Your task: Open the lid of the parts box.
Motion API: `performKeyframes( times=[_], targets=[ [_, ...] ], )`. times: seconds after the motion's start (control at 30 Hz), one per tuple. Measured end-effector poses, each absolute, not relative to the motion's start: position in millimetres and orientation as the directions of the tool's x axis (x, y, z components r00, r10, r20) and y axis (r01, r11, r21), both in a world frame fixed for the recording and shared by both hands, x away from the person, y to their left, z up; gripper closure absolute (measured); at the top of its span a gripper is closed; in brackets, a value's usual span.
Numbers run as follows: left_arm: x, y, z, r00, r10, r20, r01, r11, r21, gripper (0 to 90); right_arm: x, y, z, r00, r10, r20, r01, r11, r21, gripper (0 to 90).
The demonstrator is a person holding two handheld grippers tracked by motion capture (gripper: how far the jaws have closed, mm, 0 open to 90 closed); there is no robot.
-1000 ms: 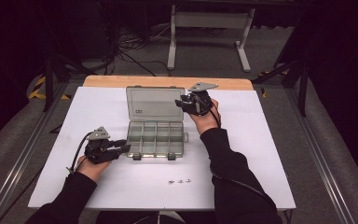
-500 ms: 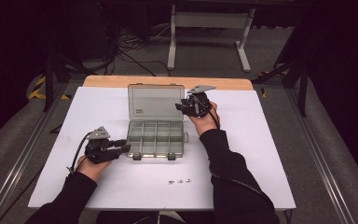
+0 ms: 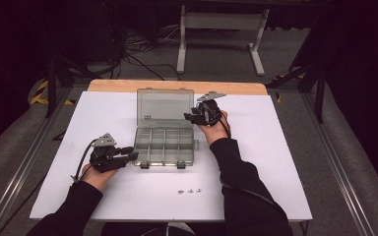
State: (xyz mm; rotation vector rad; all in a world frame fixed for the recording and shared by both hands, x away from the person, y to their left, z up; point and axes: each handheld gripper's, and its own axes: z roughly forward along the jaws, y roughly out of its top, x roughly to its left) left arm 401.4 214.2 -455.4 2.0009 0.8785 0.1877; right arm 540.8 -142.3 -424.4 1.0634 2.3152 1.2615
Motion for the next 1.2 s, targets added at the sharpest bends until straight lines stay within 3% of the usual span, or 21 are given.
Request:
performKeyframes(
  times=[0.97,1.2],
  targets=[
    [401.2,213.6,-455.6,0.743,0.645,-0.178,0.489,-0.341,0.802,60.3,551.3,-146.5,-442.8,-0.654,0.732,0.191,0.557,0.295,0.777,41.6],
    [400.8,213.3,-455.5,0.739,0.649,-0.18,0.492,-0.337,0.802,60.2,550.1,-147.7,-442.9,-0.654,0.739,0.166,0.551,0.314,0.774,41.1]
  ],
)
